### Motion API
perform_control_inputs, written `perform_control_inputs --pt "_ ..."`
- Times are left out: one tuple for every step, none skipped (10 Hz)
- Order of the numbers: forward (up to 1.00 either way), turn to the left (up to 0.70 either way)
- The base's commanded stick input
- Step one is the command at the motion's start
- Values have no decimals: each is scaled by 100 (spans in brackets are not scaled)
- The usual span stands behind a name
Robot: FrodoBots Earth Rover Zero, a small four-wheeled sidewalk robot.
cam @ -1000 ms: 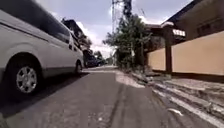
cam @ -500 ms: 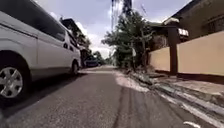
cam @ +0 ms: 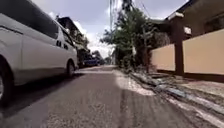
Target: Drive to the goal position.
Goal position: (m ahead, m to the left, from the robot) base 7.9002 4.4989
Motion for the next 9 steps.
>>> perform_control_inputs --pt "70 1" --pt "70 1" --pt "70 1" --pt "70 1" --pt "70 1" --pt "70 1" --pt "70 1" --pt "70 1" --pt "70 1"
